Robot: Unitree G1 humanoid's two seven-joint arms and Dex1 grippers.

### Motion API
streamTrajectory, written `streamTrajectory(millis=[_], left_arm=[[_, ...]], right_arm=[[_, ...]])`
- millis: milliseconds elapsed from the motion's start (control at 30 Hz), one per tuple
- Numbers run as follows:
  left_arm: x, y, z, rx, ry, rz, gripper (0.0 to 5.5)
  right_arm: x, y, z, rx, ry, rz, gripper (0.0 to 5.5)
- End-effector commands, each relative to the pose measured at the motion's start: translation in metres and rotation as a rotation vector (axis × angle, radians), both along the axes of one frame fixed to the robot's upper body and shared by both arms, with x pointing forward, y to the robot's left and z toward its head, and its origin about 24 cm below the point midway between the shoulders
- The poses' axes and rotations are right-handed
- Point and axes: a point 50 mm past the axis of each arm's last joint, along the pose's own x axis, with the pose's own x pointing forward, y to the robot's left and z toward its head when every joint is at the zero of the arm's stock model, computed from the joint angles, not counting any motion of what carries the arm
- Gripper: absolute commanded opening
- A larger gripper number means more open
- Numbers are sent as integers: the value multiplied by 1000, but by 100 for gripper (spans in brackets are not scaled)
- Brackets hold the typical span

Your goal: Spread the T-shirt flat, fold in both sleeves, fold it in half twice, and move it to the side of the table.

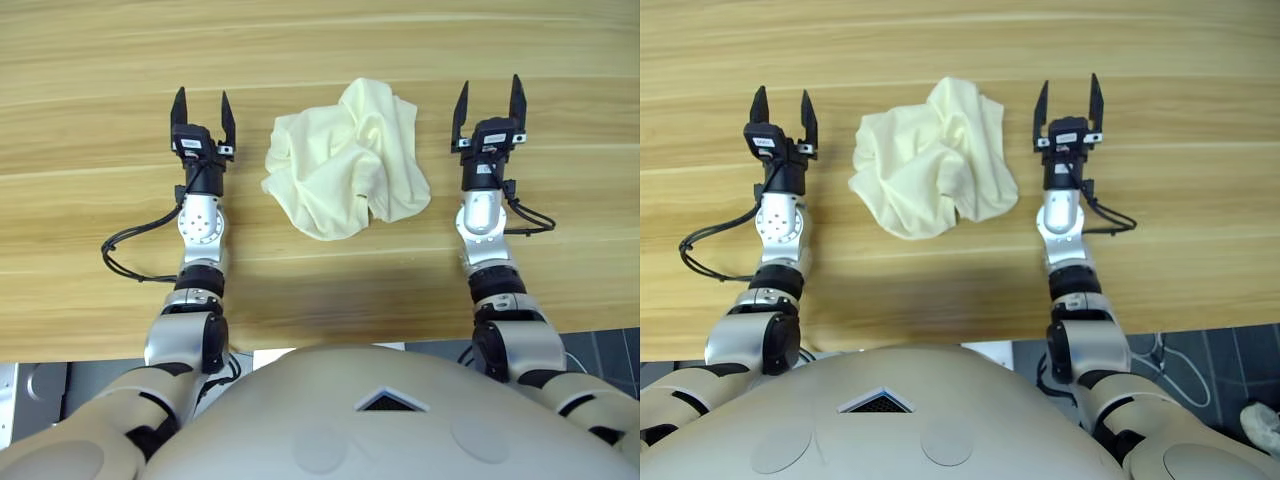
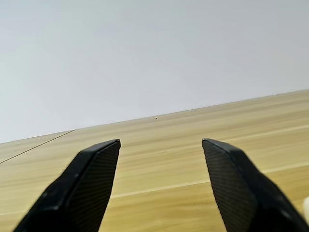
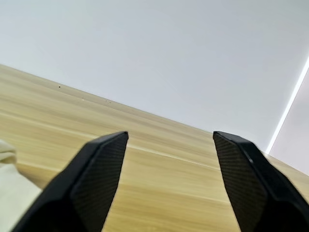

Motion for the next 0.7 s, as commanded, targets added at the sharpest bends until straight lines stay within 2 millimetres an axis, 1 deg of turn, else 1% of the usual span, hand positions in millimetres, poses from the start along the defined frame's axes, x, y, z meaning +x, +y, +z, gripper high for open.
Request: streamTrajectory(millis=[33,100,133,167,200,267,333,367,400,467,533,600,700], left_arm=[[-11,-1,6,-33,-39,-66,317],[-41,-10,34,114,-112,-340,317],[-59,-16,46,194,-122,-464,317],[-78,-20,55,285,-99,-597,317],[-92,-22,59,356,-69,-685,317],[-110,-25,60,478,5,-796,317],[-113,-17,43,707,93,-812,317],[-111,-13,37,799,131,-806,317],[-112,-12,33,848,155,-807,317],[-119,-19,38,864,161,-834,317],[-125,-19,38,897,186,-862,317],[-127,-23,32,926,213,-903,317],[-126,-40,21,951,202,-977,317]], right_arm=[[-9,-4,14,-73,-41,14,325],[-40,-7,40,-364,-92,215,325],[-59,-6,46,-507,-82,336,325],[-82,-7,46,-658,-24,482,325],[-98,-10,43,-765,46,594,325],[-119,-17,36,-894,187,730,325],[-124,-29,31,-992,302,753,325],[-123,-35,30,-1041,346,758,325],[-123,-40,30,-1082,376,762,325],[-118,-49,39,-1130,400,738,325],[-115,-60,45,-1177,439,699,325],[-114,-61,40,-1198,466,689,325],[-109,-58,26,-1199,499,687,325]])
